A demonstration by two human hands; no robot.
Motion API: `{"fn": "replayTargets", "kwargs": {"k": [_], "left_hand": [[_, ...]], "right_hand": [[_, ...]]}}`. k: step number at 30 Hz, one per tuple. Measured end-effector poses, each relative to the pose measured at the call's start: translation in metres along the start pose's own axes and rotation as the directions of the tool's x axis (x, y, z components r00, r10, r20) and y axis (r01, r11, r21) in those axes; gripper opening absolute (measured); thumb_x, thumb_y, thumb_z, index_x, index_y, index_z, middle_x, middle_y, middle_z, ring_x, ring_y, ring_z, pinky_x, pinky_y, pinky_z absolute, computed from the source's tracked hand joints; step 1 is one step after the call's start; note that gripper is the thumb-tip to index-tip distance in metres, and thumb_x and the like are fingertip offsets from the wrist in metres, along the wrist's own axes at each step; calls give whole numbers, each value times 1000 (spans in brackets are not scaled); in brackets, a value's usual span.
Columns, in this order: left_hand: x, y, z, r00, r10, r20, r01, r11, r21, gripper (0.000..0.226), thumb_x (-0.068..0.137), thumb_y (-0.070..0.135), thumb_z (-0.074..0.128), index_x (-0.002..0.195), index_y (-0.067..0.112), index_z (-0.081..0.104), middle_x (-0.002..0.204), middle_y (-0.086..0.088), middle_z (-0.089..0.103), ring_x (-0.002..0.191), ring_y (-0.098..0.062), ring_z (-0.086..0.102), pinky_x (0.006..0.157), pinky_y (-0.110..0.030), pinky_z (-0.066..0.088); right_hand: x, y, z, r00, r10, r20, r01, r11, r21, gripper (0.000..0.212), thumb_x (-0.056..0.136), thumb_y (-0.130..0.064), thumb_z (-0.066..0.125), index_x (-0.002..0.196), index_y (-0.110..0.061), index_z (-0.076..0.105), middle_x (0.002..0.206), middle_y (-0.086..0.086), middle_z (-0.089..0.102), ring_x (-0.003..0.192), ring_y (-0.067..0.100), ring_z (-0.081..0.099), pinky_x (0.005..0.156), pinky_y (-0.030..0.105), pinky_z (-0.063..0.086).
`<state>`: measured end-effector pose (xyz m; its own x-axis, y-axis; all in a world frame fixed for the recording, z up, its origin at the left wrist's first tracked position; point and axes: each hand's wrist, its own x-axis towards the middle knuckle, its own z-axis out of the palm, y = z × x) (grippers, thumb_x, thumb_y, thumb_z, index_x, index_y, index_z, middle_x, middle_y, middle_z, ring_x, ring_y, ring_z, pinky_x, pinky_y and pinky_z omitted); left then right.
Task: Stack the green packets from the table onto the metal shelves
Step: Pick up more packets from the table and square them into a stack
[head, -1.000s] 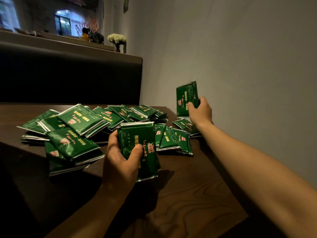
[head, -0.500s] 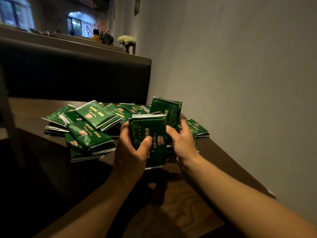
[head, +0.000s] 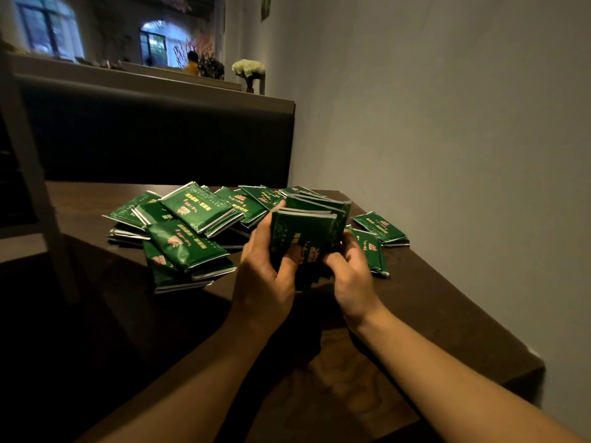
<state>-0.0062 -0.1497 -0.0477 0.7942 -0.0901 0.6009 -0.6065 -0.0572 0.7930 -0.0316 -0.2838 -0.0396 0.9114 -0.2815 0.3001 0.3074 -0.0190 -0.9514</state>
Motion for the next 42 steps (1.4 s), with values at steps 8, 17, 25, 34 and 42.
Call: {"fn": "replayTargets", "kwargs": {"k": [8, 17, 25, 34, 42], "left_hand": [[-5, 0, 6, 992, -107, 66, 118, 973, -198, 78, 78, 8, 52, 150, 22, 24, 135, 0, 55, 122, -9, 55, 103, -32, 46], [-3, -2, 8, 960, -258, 109, 280, 907, -315, 77, 69, 10, 50, 144, 19, 33, 112, -4, 64, 100, -18, 64, 91, -40, 53], [-6, 6, 12, 967, -249, 55, 254, 921, -295, 76, 70, 8, 48, 143, 18, 33, 119, -8, 61, 104, -18, 62, 89, -35, 53], [-4, -1, 13, 936, -331, 118, 351, 906, -236, 56, 71, 15, 51, 127, 16, 45, 98, -3, 64, 87, -14, 63, 76, -29, 54], [-3, 6, 6, 911, -408, -55, 399, 908, -126, 55, 66, 27, 62, 117, 7, 52, 96, -7, 68, 84, -18, 66, 72, -23, 52]], "right_hand": [[-6, 3, 1, 995, 34, 91, -19, 987, -161, 42, 79, -15, 61, 119, -21, 49, 110, 4, 69, 101, 19, 67, 92, 50, 54], [-5, 6, 4, 979, 90, 181, -62, 986, -157, 49, 74, -22, 61, 114, -43, 43, 112, 5, 67, 107, 25, 65, 94, 54, 52], [-9, 6, 5, 985, -33, 168, 36, 999, -17, 48, 76, -3, 52, 121, -18, 45, 110, 12, 65, 103, 27, 65, 87, 41, 56], [-6, 12, 8, 972, 173, 159, -178, 984, 18, 54, 74, -12, 55, 128, -11, 46, 98, 11, 71, 89, 26, 69, 73, 41, 57], [-11, 1, 11, 991, 99, 90, -85, 984, -157, 54, 79, -12, 66, 117, -38, 37, 114, 12, 62, 99, 20, 67, 80, 30, 57]]}}
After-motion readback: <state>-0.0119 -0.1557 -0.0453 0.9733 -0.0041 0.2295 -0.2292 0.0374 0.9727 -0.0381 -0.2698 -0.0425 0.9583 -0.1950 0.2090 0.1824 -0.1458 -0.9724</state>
